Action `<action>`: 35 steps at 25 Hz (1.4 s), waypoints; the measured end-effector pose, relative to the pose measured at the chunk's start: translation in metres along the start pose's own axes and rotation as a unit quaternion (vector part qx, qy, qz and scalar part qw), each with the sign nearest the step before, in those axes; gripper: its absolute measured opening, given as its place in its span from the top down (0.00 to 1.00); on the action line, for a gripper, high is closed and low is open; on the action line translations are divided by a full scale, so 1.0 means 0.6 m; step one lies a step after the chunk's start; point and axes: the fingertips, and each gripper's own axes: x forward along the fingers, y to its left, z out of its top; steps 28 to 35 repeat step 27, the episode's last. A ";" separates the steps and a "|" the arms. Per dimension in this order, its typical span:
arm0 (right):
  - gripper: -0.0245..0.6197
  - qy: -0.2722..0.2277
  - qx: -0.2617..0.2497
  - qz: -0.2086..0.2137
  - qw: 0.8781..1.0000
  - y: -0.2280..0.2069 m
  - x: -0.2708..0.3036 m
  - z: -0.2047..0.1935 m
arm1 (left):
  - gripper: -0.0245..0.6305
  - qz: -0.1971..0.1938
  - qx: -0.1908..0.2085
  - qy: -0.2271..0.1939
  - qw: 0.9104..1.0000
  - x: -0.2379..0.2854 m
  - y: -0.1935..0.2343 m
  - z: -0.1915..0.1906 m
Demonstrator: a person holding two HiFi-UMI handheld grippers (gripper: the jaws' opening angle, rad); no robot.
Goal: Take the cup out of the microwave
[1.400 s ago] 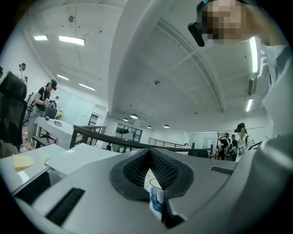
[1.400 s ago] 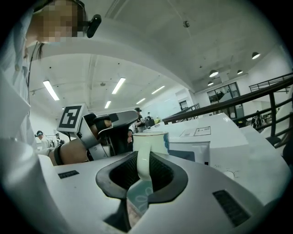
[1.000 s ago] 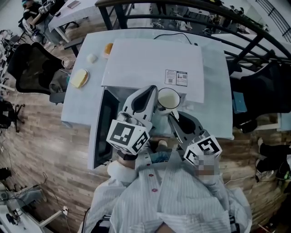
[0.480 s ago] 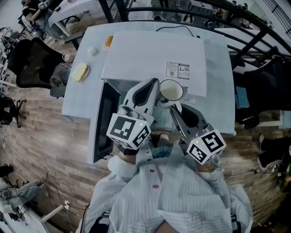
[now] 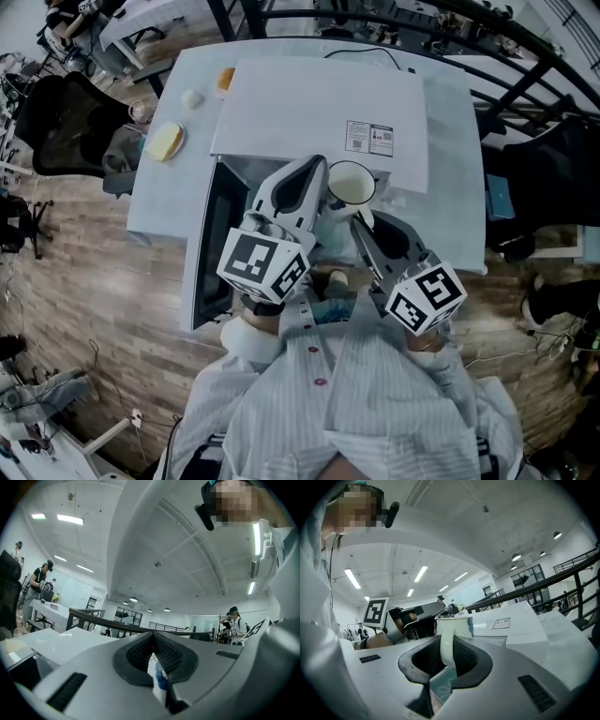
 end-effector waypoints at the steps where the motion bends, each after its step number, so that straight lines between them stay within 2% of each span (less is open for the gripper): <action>1: 0.83 0.001 0.000 -0.001 1.000 0.001 -0.001 -0.002 | 0.95 0.000 0.000 0.000 1.000 -0.002 -0.001 -0.001; 21: 0.83 0.006 0.006 -0.006 1.000 0.007 0.001 -0.011 | 0.95 -0.003 -0.007 0.008 1.000 -0.011 -0.001 -0.013; 27: 0.83 0.011 -0.002 0.010 1.000 0.010 0.012 -0.009 | 0.95 0.007 -0.006 0.003 1.000 -0.013 0.004 -0.009; 35: 0.83 0.011 -0.002 0.010 1.000 0.010 0.012 -0.009 | 0.95 0.007 -0.006 0.003 1.000 -0.013 0.004 -0.009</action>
